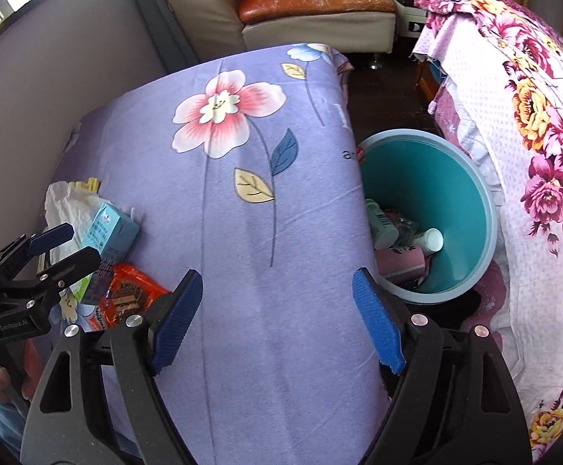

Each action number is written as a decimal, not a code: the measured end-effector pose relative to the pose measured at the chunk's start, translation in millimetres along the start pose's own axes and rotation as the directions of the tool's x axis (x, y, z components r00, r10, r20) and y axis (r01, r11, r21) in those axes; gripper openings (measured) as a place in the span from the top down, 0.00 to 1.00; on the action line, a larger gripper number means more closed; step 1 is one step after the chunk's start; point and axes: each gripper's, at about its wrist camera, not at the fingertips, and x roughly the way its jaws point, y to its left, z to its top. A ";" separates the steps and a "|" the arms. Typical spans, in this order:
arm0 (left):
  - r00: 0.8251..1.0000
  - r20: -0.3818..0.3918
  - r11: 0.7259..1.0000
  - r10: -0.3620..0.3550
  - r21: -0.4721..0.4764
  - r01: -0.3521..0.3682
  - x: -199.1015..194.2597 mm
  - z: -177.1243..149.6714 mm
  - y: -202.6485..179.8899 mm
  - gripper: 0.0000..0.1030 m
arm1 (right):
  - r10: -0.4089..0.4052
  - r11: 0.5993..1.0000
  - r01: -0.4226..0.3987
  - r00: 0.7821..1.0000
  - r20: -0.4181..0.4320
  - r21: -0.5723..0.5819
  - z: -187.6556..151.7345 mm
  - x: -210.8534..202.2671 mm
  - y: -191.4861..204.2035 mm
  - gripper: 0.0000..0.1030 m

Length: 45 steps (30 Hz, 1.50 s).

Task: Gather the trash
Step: 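Grasp the orange chocolate wafer packet with the right gripper while the left gripper grasps the WHOLE MILK carton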

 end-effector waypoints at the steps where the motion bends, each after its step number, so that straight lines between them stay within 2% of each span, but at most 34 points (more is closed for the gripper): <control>1: 1.000 0.002 1.000 0.004 -0.009 -0.004 -3.1 -4.3 7.1 0.12 | 0.006 1.000 -0.006 1.000 -0.009 -0.013 -1.8 1.7 8.3 0.26; 10: 1.000 0.014 0.994 0.018 -0.108 -0.016 -21.8 -38.1 65.6 0.12 | 0.020 0.990 -0.034 0.994 -0.106 -0.136 -22.1 26.4 84.6 0.26; 16: 0.999 0.031 0.988 0.028 -0.151 -0.023 -33.1 -48.1 94.0 0.12 | 0.042 0.982 -0.070 0.986 -0.162 -0.176 -27.5 49.8 123.5 0.26; 24: 0.999 0.037 0.982 0.037 -0.189 -0.029 -37.0 -53.0 113.6 0.12 | 0.081 0.982 -0.116 0.971 -0.223 -0.146 -27.5 77.6 141.0 0.26; 31: 0.999 0.034 0.980 0.038 -0.198 -0.031 -35.8 -51.0 118.3 0.12 | 0.131 0.979 -0.163 0.962 -0.241 -0.121 -25.1 83.3 144.5 0.26; 33: 0.999 0.035 0.979 0.040 -0.199 -0.033 -36.0 -50.4 118.4 0.12 | 0.138 0.977 -0.173 0.959 -0.248 -0.124 -26.8 86.2 144.6 0.34; 35: 0.999 0.034 0.979 0.041 -0.202 -0.034 -35.6 -49.5 118.4 0.12 | 0.146 0.975 -0.181 0.959 -0.245 -0.129 -28.8 86.9 143.2 0.62; 36: 0.999 0.033 0.979 0.042 -0.199 -0.035 -35.4 -49.3 118.5 0.12 | 0.143 0.975 -0.179 0.959 -0.243 -0.132 -29.1 86.3 141.8 0.67; 38: 0.999 0.026 0.982 0.043 -0.183 -0.038 -34.0 -47.4 115.3 0.12 | 0.153 0.973 -0.189 0.958 -0.241 -0.135 -28.8 83.3 138.9 0.90; 45: 0.999 0.005 0.998 0.036 -0.052 -0.035 -26.6 -41.4 78.9 0.12 | 0.138 0.977 -0.165 0.971 -0.197 -0.132 -22.7 68.1 120.1 0.91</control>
